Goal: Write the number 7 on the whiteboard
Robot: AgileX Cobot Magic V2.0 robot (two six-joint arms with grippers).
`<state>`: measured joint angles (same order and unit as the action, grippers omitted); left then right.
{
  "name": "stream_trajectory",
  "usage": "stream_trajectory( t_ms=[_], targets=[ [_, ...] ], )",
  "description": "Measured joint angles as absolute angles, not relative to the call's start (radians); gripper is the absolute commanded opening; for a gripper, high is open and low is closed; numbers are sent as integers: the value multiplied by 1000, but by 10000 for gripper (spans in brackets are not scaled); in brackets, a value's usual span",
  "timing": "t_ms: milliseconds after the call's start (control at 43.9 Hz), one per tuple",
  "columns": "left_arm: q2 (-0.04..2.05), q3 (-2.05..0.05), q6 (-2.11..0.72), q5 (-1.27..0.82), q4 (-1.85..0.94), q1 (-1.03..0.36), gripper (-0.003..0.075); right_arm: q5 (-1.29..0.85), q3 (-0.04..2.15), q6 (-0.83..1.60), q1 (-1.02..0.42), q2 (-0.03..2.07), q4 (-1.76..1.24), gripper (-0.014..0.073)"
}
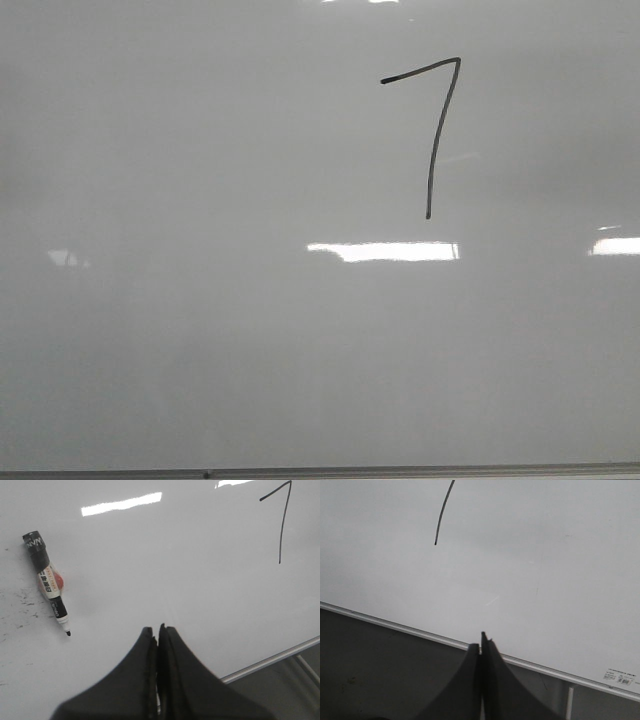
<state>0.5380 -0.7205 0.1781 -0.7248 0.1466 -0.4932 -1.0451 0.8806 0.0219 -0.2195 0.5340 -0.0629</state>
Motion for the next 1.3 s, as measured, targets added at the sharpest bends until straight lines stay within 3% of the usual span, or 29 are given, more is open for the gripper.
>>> stream_trajectory(
  t_ms=[205,364,774,1298],
  targets=[
    [524,-709,178,-725,146,-485,-20,-1047,881,22,-220,534,-63,-69],
    [436,-650,160,-701,77,-360,-20,-1047,881,22,-220,534,-63,-69],
    [92,-223,65,-268,0,-59,-20,-1049,881,22,-220,534,-63,-69],
    [-6,8,46,-59,17,-20,-20,-1049,881,22,-220,534,-63,-69]
  ],
)
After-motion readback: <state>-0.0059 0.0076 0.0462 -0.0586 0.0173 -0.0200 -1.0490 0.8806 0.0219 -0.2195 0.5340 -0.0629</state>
